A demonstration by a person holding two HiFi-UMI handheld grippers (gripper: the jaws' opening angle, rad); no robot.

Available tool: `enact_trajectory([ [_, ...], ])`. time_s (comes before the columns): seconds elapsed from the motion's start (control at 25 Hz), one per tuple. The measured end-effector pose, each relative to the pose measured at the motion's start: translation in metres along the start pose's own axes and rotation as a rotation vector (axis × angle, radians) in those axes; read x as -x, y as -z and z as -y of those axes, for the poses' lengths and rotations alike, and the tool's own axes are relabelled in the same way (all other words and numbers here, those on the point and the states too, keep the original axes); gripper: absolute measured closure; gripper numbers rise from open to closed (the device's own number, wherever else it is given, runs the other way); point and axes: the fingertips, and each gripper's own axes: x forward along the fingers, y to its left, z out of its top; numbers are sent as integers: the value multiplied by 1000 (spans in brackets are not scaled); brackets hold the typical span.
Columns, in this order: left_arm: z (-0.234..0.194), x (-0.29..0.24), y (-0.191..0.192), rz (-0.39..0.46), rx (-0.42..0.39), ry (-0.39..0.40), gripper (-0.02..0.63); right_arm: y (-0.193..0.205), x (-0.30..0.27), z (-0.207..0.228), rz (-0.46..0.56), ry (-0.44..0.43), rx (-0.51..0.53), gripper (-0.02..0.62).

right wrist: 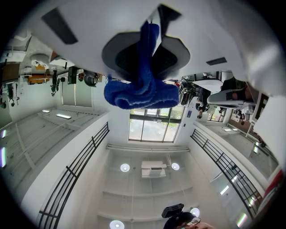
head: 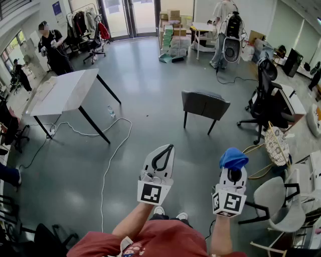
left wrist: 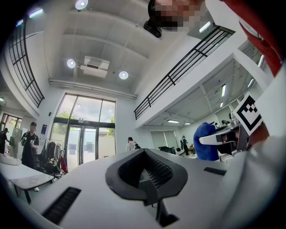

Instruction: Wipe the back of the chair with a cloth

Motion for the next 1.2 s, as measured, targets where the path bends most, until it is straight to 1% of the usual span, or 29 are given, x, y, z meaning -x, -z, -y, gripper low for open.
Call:
enact_trajectory([
  [0.16, -5, 6, 4, -4, 11, -2, 592, 2, 1, -7, -8, -3, 0, 535],
  [0.32, -18, 13, 4, -5, 21, 2, 592, -2, -2, -25, -15, -11, 4, 536],
  [0.52, -43, 19, 6, 0, 23, 2, 592, -3, -11, -48, -12, -5, -1, 535],
  [0.8, -77, 30, 19, 3, 24, 12, 592, 5, -19, -79, -7, 18, -19, 535],
  [1.0, -87, 26, 28, 0, 39, 19, 592, 13, -26, -86, -23, 29, -25, 535],
  [1.2, -91, 6, 40, -13, 38, 30, 592, 20, -46, -78, -23, 36, -29, 535],
])
